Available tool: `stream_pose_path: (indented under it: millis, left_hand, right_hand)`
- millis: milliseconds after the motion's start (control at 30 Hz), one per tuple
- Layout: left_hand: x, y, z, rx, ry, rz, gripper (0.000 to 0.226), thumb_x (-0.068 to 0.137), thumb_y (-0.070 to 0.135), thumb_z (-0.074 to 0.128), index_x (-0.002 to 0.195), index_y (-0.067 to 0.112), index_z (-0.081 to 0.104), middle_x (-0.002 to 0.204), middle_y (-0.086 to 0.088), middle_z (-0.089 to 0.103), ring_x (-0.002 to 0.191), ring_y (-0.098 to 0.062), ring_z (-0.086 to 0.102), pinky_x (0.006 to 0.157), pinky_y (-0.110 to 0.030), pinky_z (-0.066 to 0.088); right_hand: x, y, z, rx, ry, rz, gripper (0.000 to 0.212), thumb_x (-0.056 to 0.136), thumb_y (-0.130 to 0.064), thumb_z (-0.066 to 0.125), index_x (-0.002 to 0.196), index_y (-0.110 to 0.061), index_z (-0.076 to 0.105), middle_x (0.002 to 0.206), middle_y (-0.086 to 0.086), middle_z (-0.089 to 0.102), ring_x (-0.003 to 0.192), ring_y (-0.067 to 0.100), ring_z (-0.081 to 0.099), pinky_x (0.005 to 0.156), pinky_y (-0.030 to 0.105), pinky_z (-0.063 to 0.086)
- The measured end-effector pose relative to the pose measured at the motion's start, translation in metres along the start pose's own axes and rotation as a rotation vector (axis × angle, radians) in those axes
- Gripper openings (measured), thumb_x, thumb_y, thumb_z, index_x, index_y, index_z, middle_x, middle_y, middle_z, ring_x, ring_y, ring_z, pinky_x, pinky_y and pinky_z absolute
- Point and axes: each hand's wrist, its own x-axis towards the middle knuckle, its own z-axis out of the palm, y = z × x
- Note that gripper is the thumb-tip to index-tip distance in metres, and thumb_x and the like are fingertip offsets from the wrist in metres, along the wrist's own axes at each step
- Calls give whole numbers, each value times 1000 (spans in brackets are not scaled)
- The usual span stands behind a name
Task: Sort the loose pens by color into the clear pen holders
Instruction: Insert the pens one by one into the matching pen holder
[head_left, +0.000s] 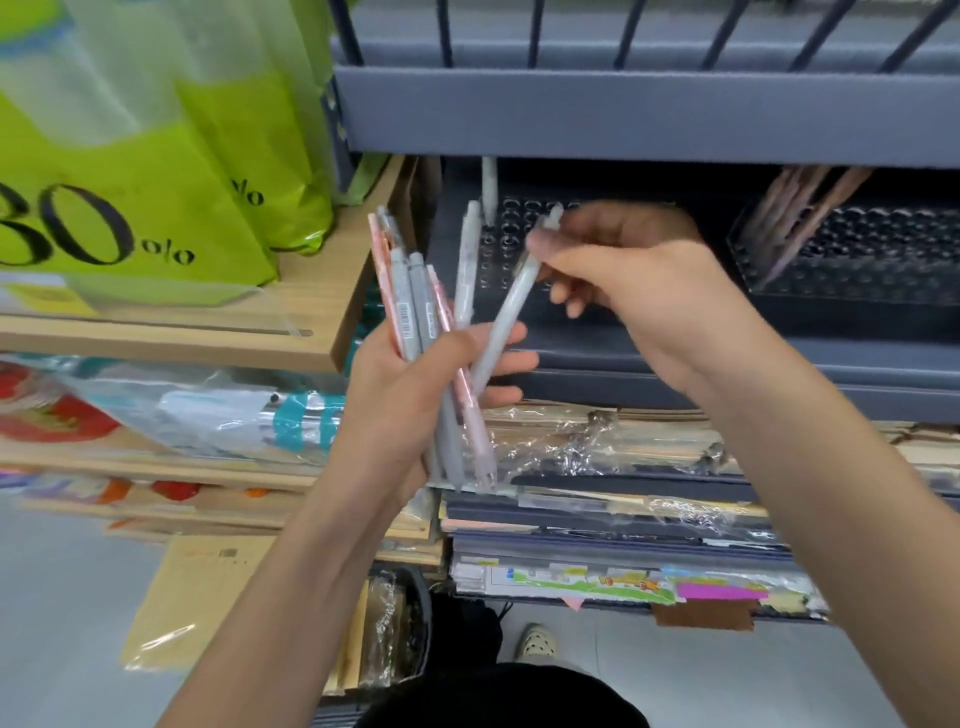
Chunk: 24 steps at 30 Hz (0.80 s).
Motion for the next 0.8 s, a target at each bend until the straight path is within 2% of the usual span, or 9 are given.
stream_pose_path:
  millis: [100, 167, 233, 300, 467, 533, 600, 700, 800]
  left_hand:
    - [2, 2, -5, -9, 65, -19, 13, 96, 2, 57, 107, -2, 62, 94, -13, 78, 84, -30, 77, 59, -27, 59]
    - [1, 1, -7, 8, 86, -12, 9, 96, 3, 59, 101, 5, 66, 93, -13, 78, 74, -25, 76, 54, -26, 57]
    - [1, 1, -7, 24, 89, 3, 29, 94, 2, 61, 80, 21, 76, 93, -12, 78, 63, -19, 72, 50, -25, 53]
    - [2, 2, -6, 30, 86, 14, 40, 93, 1, 63, 71, 32, 77, 93, -12, 78, 60, -18, 68, 49, -25, 52]
    - [2, 5, -9, -16, 94, 20, 17, 91, 2, 64, 93, 18, 59, 93, -16, 76, 54, -19, 61, 45, -26, 49]
    - [1, 4, -12, -32, 104, 4, 15, 92, 2, 62, 95, 16, 62, 95, -16, 76, 51, -18, 59, 45, -26, 48]
    - [-1, 4, -16, -43, 126, -19, 16, 93, 1, 60, 108, 2, 54, 96, -17, 76, 50, -18, 58, 44, -25, 47]
    - [-3, 4, -21, -32, 138, -40, 24, 94, 3, 60, 114, -3, 49, 97, -15, 77, 51, -18, 61, 43, -24, 47]
    - [-6, 5, -24, -18, 112, -42, 22, 93, 4, 60, 112, 1, 50, 99, -15, 77, 53, -18, 62, 44, -25, 48]
  right_hand:
    - [7, -3, -4, 217, 169, -43, 11, 89, -5, 67, 79, -9, 69, 69, 4, 67, 55, 17, 57, 51, 26, 46]
    - [12, -5, -7, 275, 261, -87, 13, 90, -1, 64, 79, -6, 67, 66, 4, 67, 54, 18, 59, 52, 27, 49]
    - [15, -5, -3, 245, 250, -119, 14, 91, -3, 63, 78, -6, 67, 65, 4, 66, 53, 19, 59, 53, 28, 51]
    - [16, -3, 4, 199, 205, -127, 16, 92, -6, 63, 77, -9, 66, 66, 6, 65, 53, 20, 59, 54, 30, 51]
    - [23, -5, 9, 147, 355, -278, 23, 86, -5, 53, 69, -15, 65, 61, -3, 69, 56, 16, 65, 63, 32, 56]
    - [31, -4, 4, 75, 444, -338, 16, 82, -7, 51, 73, -11, 64, 65, -6, 71, 68, 14, 69, 73, 32, 57]
    - [43, 0, 1, -56, 511, -299, 15, 76, -16, 52, 81, -8, 64, 85, 8, 74, 92, 22, 69, 90, 38, 54]
    - [56, 7, 1, -253, 498, -267, 35, 81, -23, 50, 101, 0, 68, 112, 15, 69, 114, 30, 61, 105, 44, 43]
    - [60, 8, 8, -335, 400, -296, 31, 86, -22, 49, 99, -3, 69, 109, 11, 70, 111, 26, 62, 106, 37, 42]
